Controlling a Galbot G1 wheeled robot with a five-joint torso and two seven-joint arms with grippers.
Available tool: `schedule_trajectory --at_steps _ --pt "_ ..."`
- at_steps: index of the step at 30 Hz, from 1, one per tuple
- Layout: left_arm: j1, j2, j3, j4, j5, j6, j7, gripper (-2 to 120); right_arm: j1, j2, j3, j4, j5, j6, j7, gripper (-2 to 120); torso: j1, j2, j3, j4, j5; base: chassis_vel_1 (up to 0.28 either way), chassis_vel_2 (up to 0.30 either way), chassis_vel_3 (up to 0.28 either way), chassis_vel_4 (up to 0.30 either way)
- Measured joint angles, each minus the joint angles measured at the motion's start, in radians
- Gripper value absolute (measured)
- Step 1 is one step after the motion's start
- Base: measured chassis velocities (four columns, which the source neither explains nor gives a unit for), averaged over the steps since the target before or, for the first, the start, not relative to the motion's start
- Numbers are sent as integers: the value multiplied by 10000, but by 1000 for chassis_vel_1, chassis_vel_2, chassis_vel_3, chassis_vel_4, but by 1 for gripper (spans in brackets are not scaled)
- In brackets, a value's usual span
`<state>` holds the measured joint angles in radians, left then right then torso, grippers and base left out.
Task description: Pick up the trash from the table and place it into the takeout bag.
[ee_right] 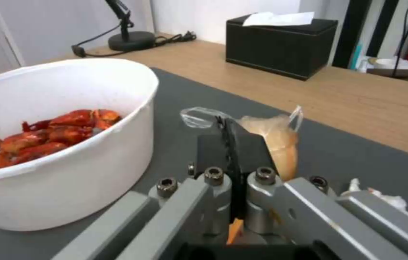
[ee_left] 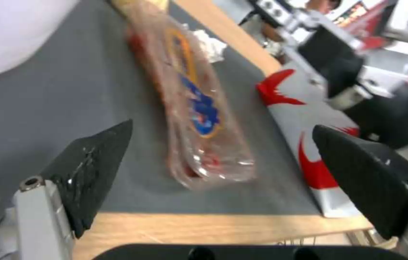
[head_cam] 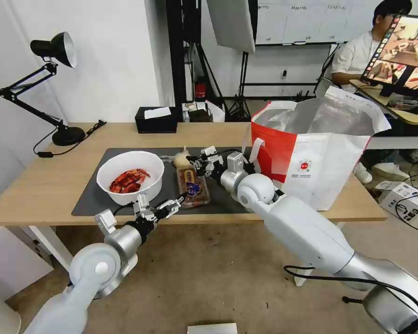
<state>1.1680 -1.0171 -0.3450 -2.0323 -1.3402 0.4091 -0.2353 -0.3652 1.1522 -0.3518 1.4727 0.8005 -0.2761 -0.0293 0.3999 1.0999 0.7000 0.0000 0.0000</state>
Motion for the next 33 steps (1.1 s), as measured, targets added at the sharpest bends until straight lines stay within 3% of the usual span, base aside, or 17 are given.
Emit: schedule_trajectory --at_steps 10,24,33 --pt "-958 -52 387 697 -1185 219 -770 100 656 -18 -596 -701 -31 -220 -462 0 1 0 0 0 0 0 0 0 0" --pt "-1117 22 444 765 -1275 212 -820 100 1770 779 -1294 -2466 -381 -809 -1351 0 1 0 0 2 -1 0 0 0 0" --pt "-1106 15 399 785 -1269 205 -794 100 1705 880 -1313 -2654 -606 -1033 -1380 0 0 0 0 0 -1 0 0 0 0"
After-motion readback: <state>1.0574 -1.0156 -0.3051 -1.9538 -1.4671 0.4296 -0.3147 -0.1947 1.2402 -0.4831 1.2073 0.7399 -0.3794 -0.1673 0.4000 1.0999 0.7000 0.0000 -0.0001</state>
